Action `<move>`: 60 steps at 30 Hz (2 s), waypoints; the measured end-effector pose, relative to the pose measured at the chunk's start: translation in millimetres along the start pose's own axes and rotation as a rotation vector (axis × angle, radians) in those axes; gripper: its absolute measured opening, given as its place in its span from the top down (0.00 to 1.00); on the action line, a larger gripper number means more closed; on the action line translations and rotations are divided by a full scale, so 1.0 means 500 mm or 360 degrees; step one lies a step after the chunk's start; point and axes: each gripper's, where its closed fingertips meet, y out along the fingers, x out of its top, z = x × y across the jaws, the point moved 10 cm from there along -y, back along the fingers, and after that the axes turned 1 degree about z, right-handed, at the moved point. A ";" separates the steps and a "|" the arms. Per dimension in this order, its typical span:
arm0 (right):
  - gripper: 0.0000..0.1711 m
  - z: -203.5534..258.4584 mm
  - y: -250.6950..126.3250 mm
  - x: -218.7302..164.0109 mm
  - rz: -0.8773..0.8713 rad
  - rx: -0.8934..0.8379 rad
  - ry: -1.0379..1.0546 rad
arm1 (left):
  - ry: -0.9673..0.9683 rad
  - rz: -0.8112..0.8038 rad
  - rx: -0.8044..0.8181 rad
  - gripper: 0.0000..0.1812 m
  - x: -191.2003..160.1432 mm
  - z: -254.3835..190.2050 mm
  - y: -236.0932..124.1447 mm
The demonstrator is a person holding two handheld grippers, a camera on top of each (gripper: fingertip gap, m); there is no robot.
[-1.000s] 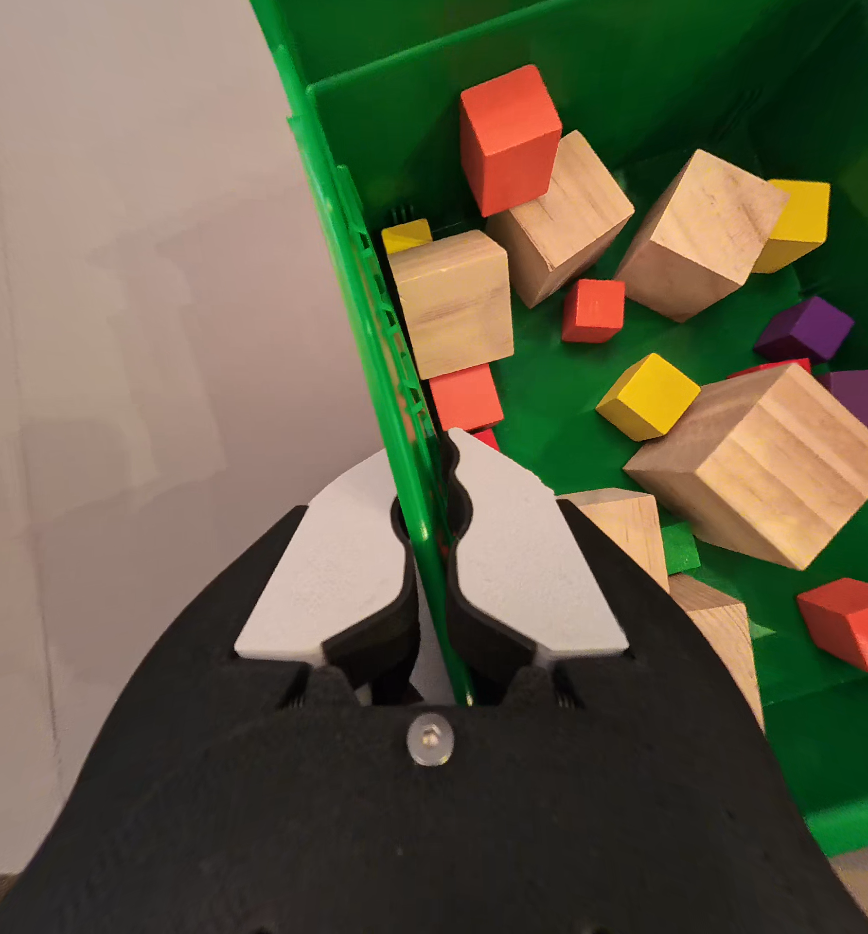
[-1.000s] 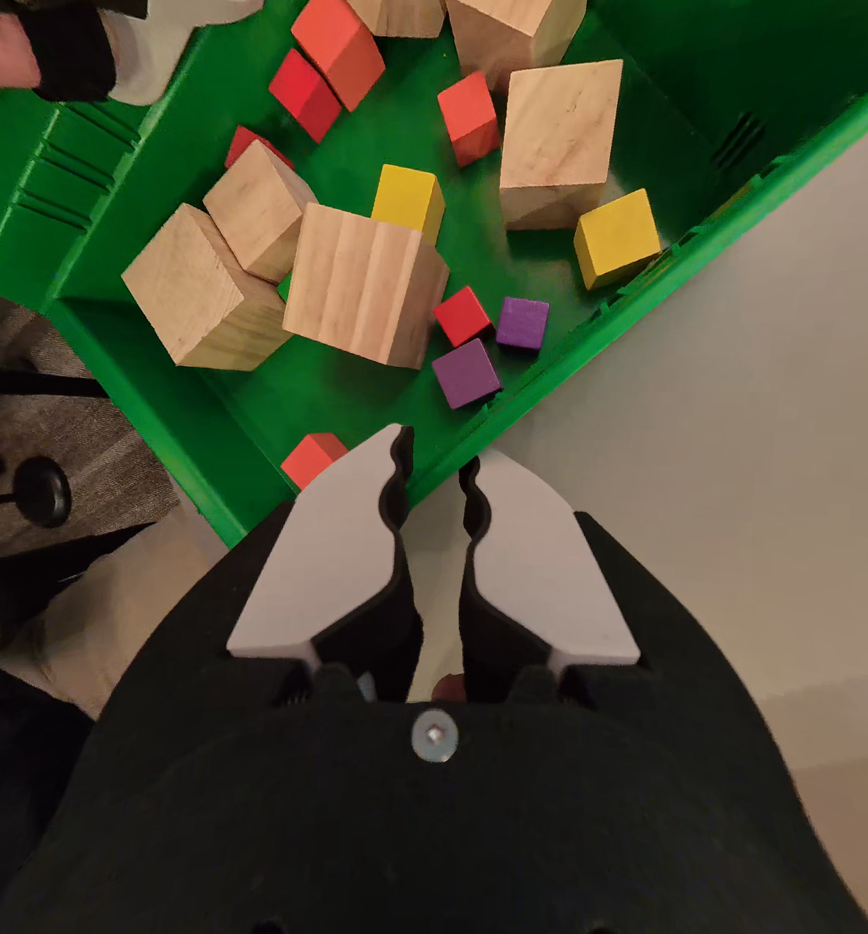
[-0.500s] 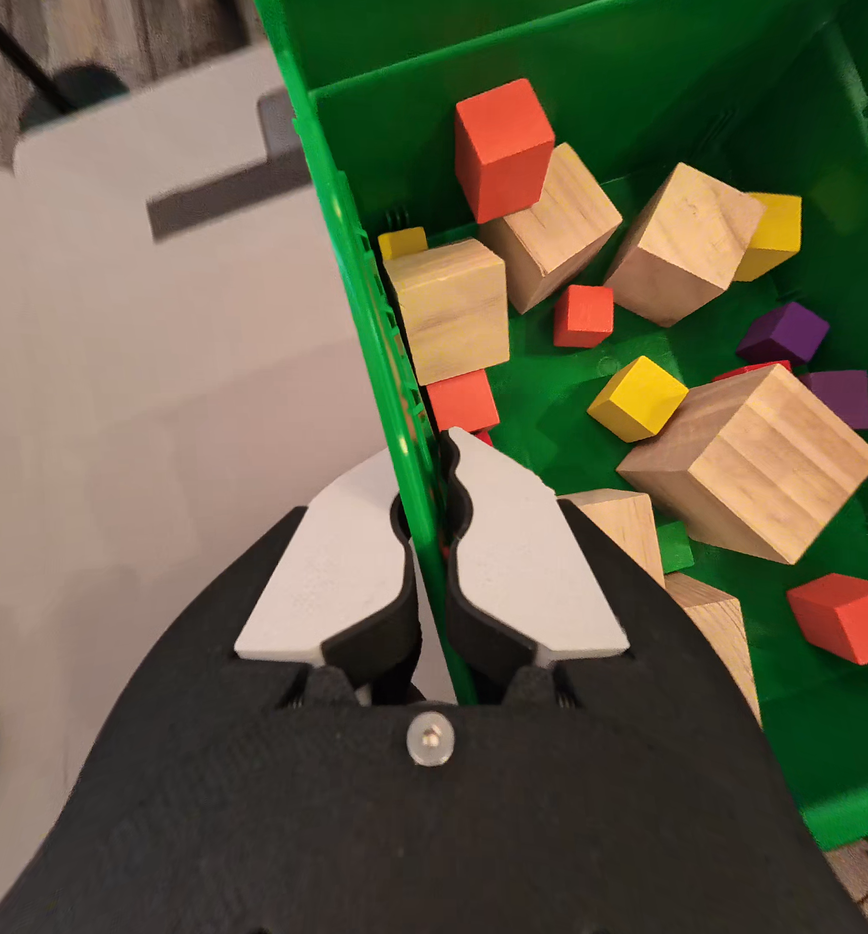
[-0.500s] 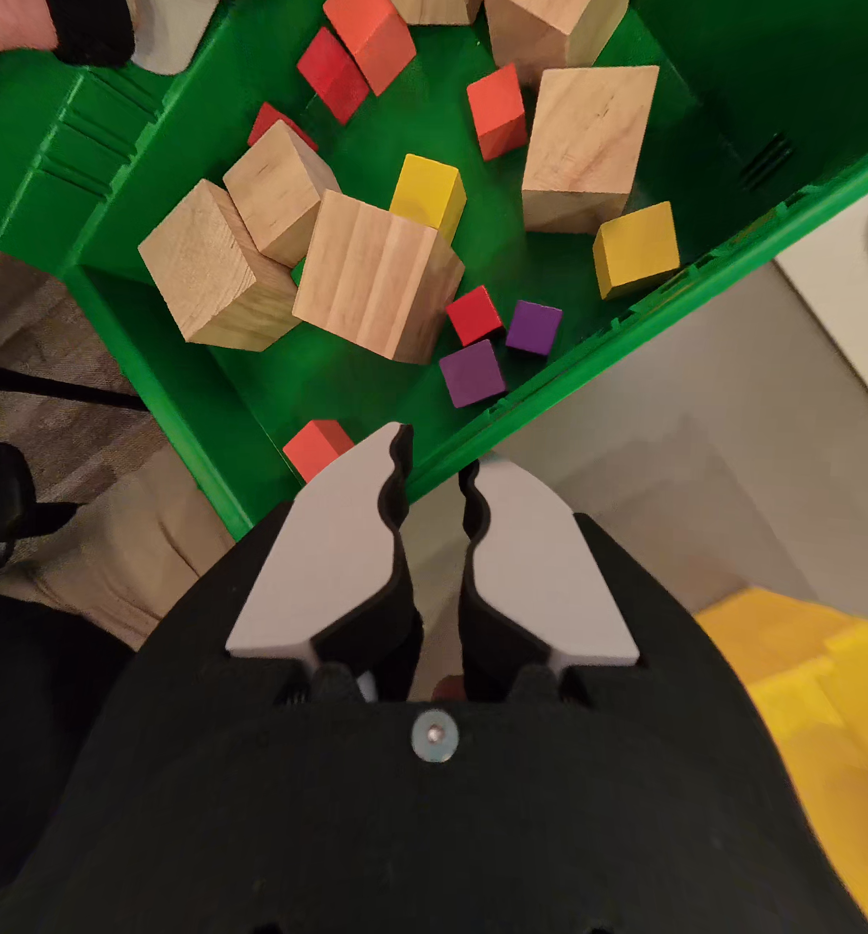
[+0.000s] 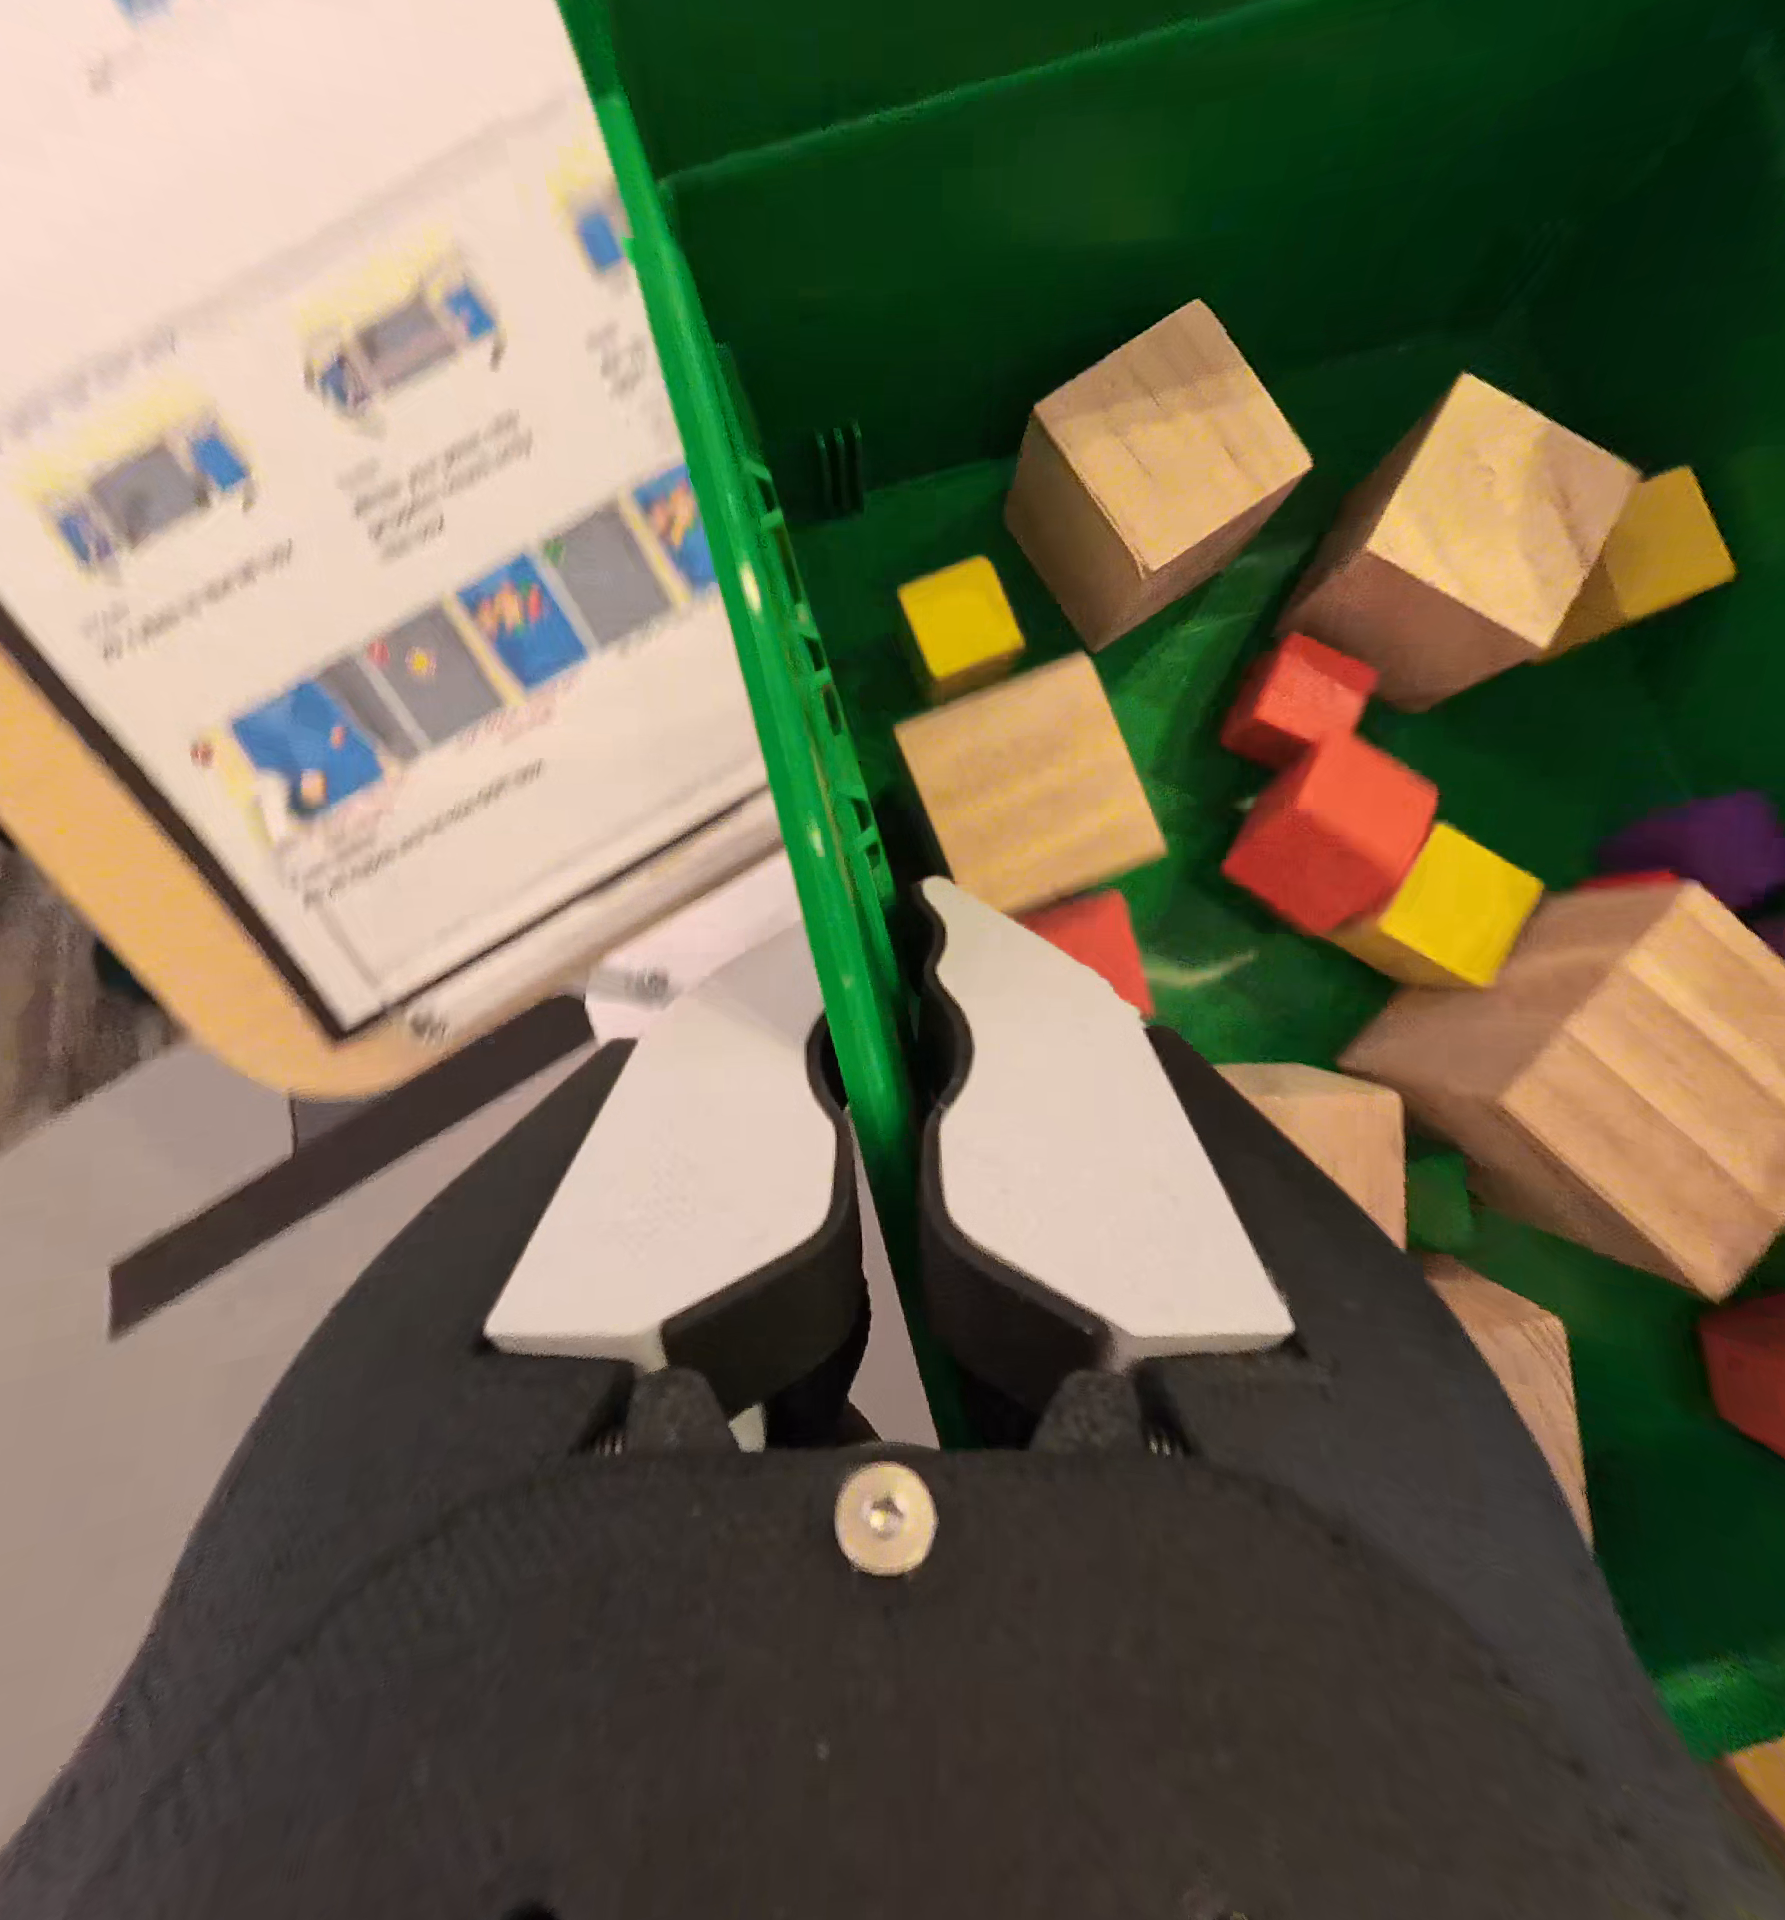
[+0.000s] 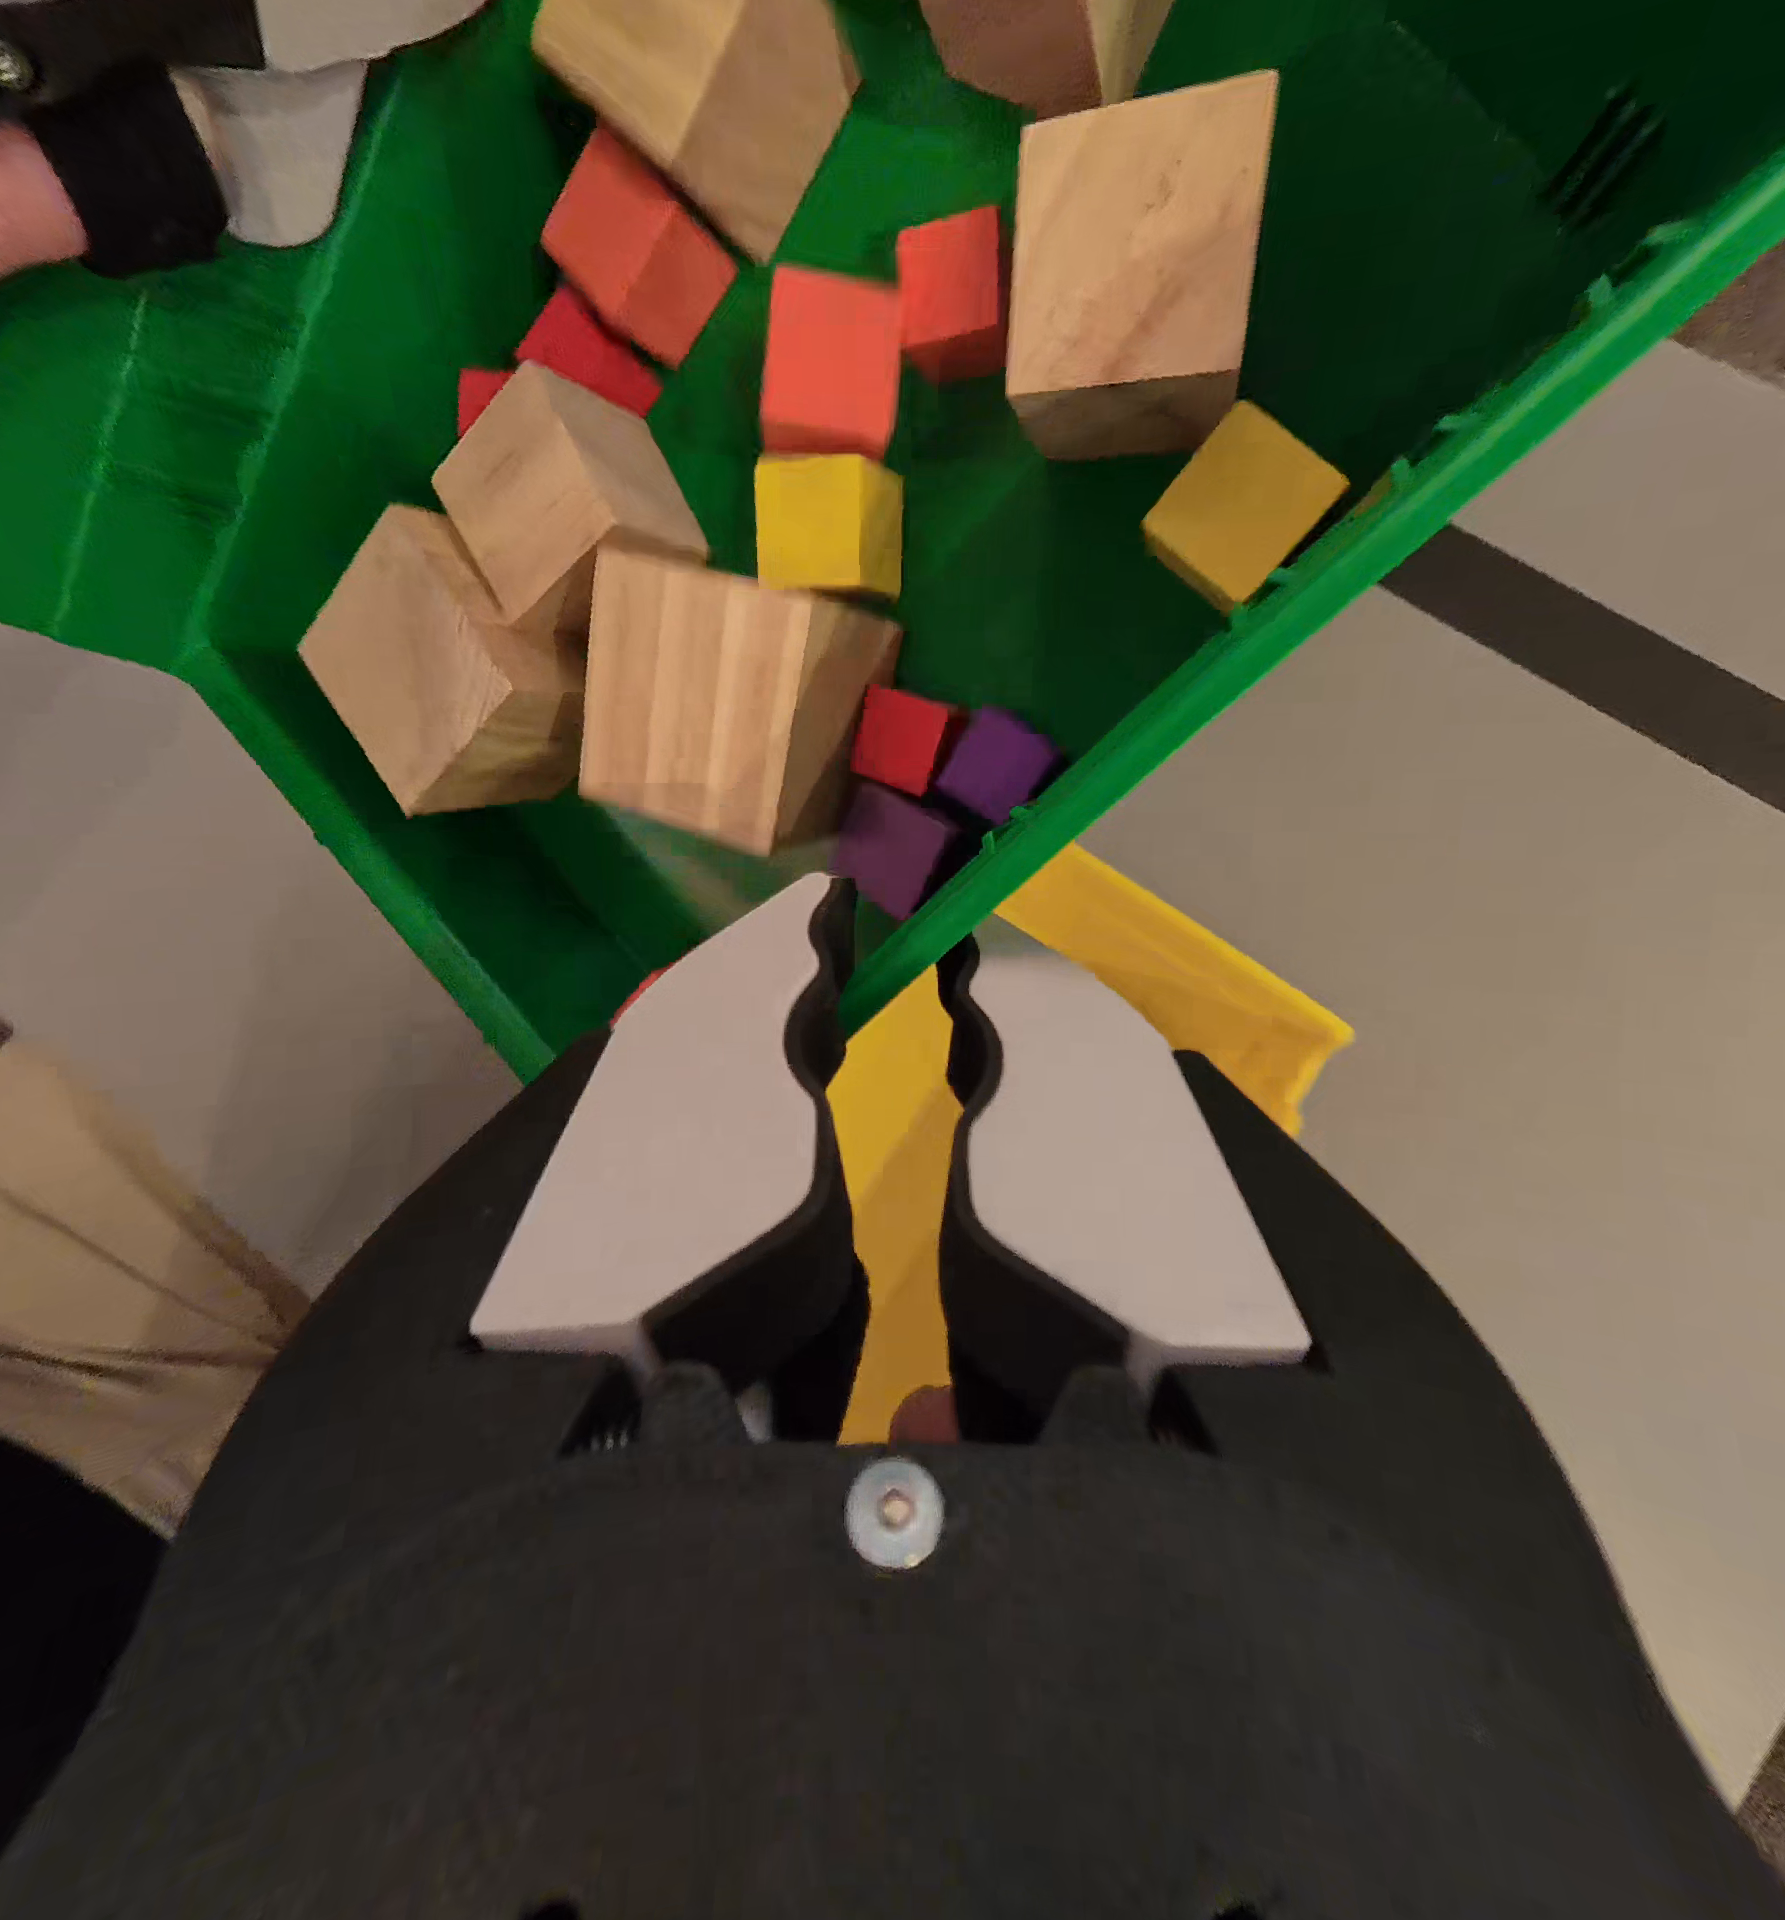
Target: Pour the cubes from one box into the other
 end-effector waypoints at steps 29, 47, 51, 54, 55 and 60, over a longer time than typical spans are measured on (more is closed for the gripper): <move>0.98 -0.225 0.020 -0.109 -0.0828 -0.0258 0.0158 | 0.0379 -0.1176 0.0314 0.95 0.084 -0.191 0.085; 0.93 -0.242 0.033 -0.115 -0.0957 -0.0113 0.0235 | 0.0596 -0.1510 0.0451 0.95 0.043 -0.220 0.068; 0.95 -0.247 0.039 -0.126 -0.1001 -0.0133 0.0284 | 0.0662 -0.1542 0.0411 0.91 0.025 -0.225 0.070; 0.97 -0.242 0.040 -0.126 -0.1032 -0.0171 0.0284 | 0.0688 -0.1524 0.0393 0.89 0.015 -0.226 0.065; 0.97 -0.240 0.040 -0.125 -0.1035 -0.0176 0.0274 | 0.0672 -0.1494 0.0379 0.88 0.011 -0.223 0.067; 0.96 -0.230 0.040 -0.121 -0.1062 -0.0236 0.0225 | 0.0656 -0.1376 0.0431 0.85 -0.022 -0.218 0.080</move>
